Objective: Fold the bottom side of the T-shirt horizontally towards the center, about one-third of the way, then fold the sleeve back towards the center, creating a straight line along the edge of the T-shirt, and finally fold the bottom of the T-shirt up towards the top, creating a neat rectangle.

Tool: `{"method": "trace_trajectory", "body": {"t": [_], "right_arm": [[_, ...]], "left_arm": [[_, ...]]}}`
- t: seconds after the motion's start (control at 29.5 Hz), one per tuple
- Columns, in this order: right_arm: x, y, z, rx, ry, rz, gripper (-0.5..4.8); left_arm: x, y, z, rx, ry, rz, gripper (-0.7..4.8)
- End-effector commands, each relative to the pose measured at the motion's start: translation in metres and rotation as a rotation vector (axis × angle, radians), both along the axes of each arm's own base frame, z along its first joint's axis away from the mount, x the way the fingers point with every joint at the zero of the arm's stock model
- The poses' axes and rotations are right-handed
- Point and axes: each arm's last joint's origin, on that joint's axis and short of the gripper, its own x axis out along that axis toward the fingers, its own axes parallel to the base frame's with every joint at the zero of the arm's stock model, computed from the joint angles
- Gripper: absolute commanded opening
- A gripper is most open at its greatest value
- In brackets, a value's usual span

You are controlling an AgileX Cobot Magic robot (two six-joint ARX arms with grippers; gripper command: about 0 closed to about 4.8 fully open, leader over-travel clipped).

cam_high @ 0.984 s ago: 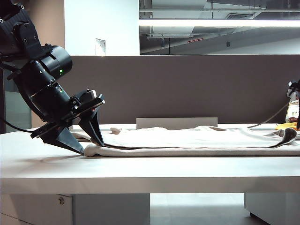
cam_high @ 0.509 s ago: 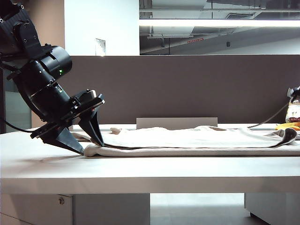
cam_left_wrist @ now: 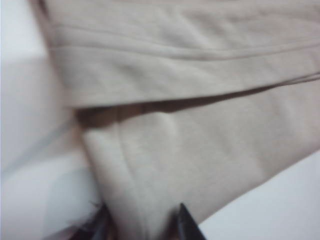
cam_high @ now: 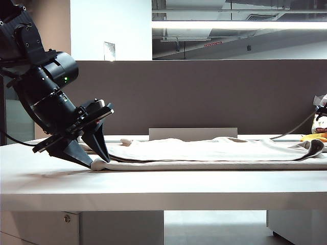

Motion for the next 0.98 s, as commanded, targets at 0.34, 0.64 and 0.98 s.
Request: {"method": "trace_trajectory", "body": {"t": [0.34,0.64,0.98], "right_arm": [[0.002,0.000,0.004,-0.010,-0.025,0.017,0.40],[-0.001,0.000,0.003,-0.015,-0.005,0.041,-0.06],[-0.009,0.002,0.001,0.009,0.061,0.095,-0.06]], "left_arm": [[-0.002,0.000,-0.004,0.012,0.029,-0.004,0.50],[-0.003,0.000,-0.004,0.015,0.031,-0.010,-0.06],[-0.014,0.003,0.002,0.059,0.069,-0.068,-0.06]]}}
